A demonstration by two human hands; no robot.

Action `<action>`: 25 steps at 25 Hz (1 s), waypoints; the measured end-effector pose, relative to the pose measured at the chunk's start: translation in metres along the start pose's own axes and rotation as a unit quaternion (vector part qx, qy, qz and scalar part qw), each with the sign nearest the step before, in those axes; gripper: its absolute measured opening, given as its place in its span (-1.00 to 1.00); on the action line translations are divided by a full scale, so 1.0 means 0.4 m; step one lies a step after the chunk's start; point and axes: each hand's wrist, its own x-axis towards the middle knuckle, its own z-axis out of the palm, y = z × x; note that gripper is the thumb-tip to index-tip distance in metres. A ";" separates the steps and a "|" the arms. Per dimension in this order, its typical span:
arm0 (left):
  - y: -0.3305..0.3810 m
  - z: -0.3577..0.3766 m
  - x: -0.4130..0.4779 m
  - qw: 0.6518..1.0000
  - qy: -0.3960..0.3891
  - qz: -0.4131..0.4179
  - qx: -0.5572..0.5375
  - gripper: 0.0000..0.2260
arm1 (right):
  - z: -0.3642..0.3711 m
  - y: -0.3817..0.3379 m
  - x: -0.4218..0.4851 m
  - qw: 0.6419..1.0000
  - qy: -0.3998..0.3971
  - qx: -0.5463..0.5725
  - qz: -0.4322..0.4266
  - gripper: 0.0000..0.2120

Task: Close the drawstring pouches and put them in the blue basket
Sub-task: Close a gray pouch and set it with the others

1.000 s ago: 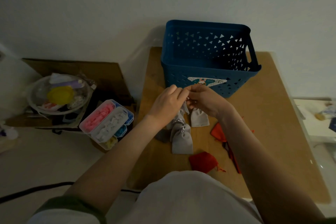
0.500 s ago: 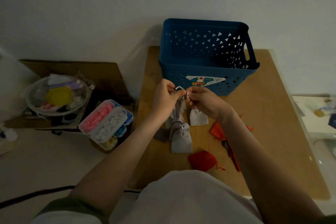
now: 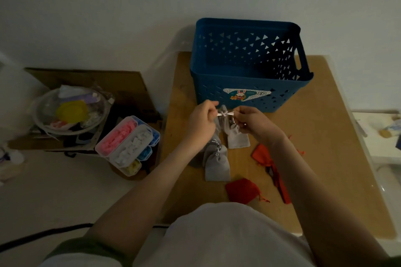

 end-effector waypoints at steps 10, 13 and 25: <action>-0.010 0.027 0.026 0.984 -0.118 0.044 0.127 -0.81 | -0.034 0.064 0.009 0.989 -0.062 0.129 -0.033 -0.87; -0.025 0.054 0.033 0.986 -0.132 -0.015 0.097 -0.92 | -0.036 0.106 0.010 0.990 -0.072 0.125 0.010 -0.82; -0.123 0.121 0.051 0.972 -0.152 -0.146 0.108 -0.83 | -0.134 0.317 0.074 0.980 0.128 -0.129 0.082 -0.72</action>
